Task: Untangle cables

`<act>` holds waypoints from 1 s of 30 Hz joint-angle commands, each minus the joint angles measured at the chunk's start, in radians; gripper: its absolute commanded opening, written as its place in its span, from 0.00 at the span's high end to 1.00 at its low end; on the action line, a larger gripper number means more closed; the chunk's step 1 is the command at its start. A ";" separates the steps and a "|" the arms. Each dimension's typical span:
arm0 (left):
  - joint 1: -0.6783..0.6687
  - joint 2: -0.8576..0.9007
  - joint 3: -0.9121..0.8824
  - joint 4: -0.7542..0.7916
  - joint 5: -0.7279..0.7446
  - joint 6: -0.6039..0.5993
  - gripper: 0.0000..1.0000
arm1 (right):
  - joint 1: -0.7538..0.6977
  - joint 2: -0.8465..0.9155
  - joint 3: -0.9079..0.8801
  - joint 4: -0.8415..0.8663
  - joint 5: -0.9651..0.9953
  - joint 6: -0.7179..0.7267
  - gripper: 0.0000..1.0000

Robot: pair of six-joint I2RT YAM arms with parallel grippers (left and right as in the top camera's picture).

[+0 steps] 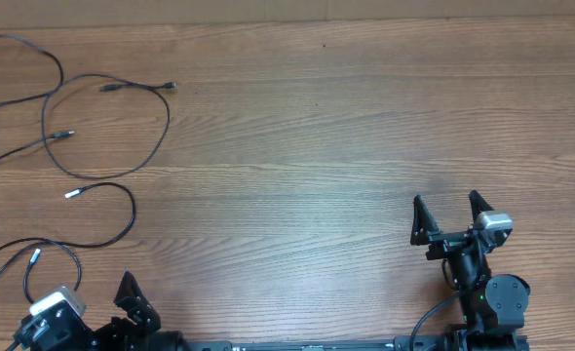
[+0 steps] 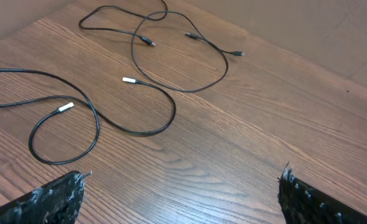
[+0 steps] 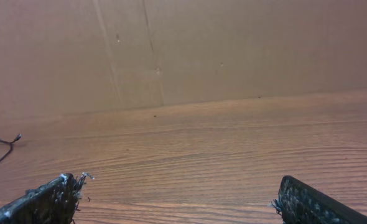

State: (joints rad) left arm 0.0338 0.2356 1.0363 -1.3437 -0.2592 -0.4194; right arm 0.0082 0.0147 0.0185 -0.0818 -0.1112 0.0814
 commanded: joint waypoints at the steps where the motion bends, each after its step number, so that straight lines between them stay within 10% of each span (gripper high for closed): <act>1: 0.004 -0.012 -0.009 0.009 -0.022 -0.014 0.00 | 0.002 -0.012 -0.011 0.005 0.012 -0.004 0.00; 18: 0.005 -0.232 -0.564 0.597 0.322 0.182 0.01 | 0.002 -0.012 -0.011 0.005 0.012 -0.004 0.00; 30: -0.002 -0.232 -0.900 0.982 0.302 0.188 0.01 | 0.002 -0.012 -0.011 0.005 0.012 -0.004 0.00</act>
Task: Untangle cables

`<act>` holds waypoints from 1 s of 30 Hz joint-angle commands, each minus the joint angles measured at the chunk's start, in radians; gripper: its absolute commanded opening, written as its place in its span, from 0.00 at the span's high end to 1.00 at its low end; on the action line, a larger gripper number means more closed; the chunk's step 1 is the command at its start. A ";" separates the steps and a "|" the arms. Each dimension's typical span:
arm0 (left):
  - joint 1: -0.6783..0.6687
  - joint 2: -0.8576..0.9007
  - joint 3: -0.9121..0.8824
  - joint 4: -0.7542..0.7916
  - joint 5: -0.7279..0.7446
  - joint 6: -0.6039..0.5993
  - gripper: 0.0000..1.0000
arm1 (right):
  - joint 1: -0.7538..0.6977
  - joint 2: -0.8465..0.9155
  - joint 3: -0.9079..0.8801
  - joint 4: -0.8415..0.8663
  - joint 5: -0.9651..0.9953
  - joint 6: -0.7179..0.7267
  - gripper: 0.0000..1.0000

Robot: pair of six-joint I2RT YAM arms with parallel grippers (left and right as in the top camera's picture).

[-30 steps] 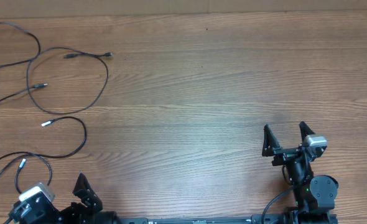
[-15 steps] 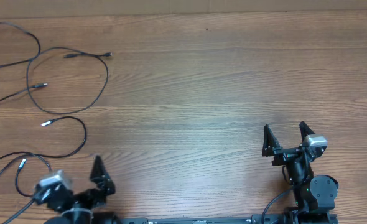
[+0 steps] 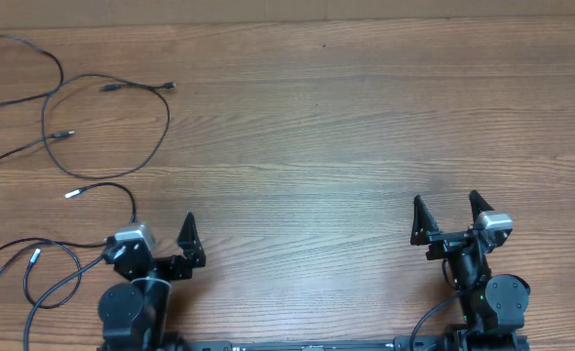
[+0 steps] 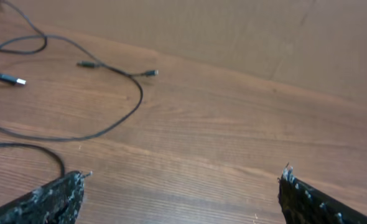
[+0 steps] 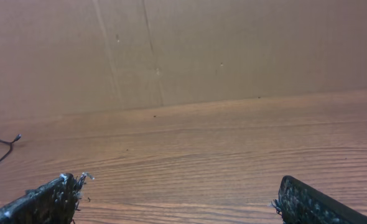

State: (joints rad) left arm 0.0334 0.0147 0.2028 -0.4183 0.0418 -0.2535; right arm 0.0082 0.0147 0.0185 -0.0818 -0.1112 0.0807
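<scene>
Two thin black cables [image 3: 46, 109] cross each other in loose loops at the table's far left; the left wrist view shows that loop [image 4: 112, 122] and a plug [image 4: 9, 79]. Nearer the front left lies another black cable [image 3: 130, 207] with white plugs, curving past my left arm. The left gripper [image 3: 161, 236] sits low at the front left, open, with bare wood between its fingers [image 4: 50, 199]. At the front right stands my right gripper [image 3: 446, 205], also open and empty, far from every cable.
A brown cardboard wall [image 5: 183, 50] closes the table's far edge. Bare wood [image 3: 365, 127] covers the middle and right of the table. A cable end [image 5: 3, 142] shows at the far left of the right wrist view.
My left arm has shifted right from the front left corner and turned, so its camera now faces the far cable loop instead of the white-plug cable. The right arm and the cables have not moved.
</scene>
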 commanded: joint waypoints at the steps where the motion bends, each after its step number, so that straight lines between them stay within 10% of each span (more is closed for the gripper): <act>1: -0.002 -0.011 -0.091 0.090 -0.001 0.022 0.00 | 0.002 -0.012 -0.011 0.005 0.012 -0.003 0.00; 13: -0.003 -0.011 -0.199 0.352 -0.073 0.022 0.01 | 0.002 -0.012 -0.011 0.005 0.012 -0.003 0.00; 30: -0.001 -0.011 -0.198 0.337 -0.043 0.213 0.00 | 0.002 -0.012 -0.011 0.005 0.013 -0.003 0.00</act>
State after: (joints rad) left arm 0.0334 0.0132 0.0120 -0.0818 -0.0143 -0.0952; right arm 0.0082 0.0147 0.0185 -0.0814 -0.1112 0.0814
